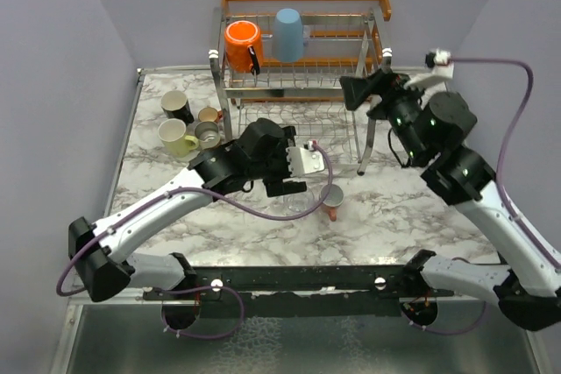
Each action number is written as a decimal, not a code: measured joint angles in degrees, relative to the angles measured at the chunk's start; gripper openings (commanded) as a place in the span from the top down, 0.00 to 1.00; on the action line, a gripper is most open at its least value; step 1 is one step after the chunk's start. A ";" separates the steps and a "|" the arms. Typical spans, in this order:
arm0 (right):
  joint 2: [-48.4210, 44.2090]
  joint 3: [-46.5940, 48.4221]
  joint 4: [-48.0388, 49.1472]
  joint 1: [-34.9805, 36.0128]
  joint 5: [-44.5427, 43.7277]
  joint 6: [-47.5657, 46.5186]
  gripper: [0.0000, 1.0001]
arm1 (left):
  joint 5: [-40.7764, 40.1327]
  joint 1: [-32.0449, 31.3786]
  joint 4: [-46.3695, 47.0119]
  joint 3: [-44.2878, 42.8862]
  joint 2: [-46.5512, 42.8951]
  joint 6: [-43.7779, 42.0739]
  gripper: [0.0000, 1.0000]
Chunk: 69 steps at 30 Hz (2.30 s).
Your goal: Unload the cups from the dish rack
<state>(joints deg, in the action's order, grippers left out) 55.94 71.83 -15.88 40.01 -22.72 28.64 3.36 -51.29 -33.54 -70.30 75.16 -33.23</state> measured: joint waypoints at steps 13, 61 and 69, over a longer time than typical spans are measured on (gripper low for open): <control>43.89 46.45 -9.64 0.00 7.91 -10.43 0.01 | -1.57 8.09 -7.91 8.92 -22.29 -4.20 0.01; 15.78 27.21 -4.50 0.00 11.39 -14.38 0.56 | -2.19 8.09 -0.61 20.74 -30.29 -3.04 0.01; -5.77 -2.45 -0.79 0.00 21.92 -2.10 0.56 | 3.87 8.11 7.23 23.28 -32.17 -1.90 0.01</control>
<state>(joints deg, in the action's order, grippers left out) 50.17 69.38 -16.67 40.01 -0.80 26.55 7.22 -43.18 -26.30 -47.03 42.98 -35.14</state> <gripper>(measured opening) 0.645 0.991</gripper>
